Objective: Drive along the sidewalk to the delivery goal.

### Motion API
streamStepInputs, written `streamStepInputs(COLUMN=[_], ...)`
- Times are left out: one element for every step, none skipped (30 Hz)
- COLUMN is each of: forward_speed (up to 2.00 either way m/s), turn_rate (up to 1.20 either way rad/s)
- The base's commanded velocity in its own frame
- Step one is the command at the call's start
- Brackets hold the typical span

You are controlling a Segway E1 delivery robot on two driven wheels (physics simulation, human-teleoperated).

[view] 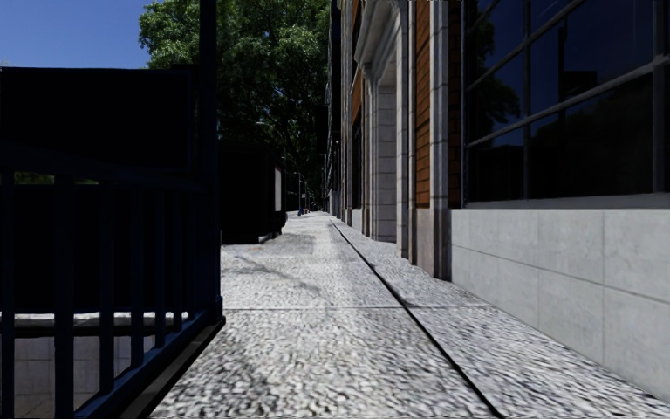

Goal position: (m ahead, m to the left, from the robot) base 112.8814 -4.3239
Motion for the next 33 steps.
streamStepInputs(forward_speed=[2.00,2.00,2.00,2.00,2.00,2.00,2.00,2.00,2.00,2.00,2.00,2.00,2.00,2.00,2.00,2.00,2.00,2.00,2.00,2.00,2.00,2.00,2.00,2.00,2.00,2.00,2.00,2.00,2.00,2.00,2.00,2.00,2.00], turn_rate=[0.00,0.00,0.00,0.00,0.00,0.00,0.00,0.00,0.00,0.00,0.00,0.00,0.00,0.00,0.00,0.00,0.00,0.00,0.00,0.00,0.00,0.00,0.00,0.00,0.00,0.00,0.00,0.00,0.00,0.00,0.06,0.06,0.28])
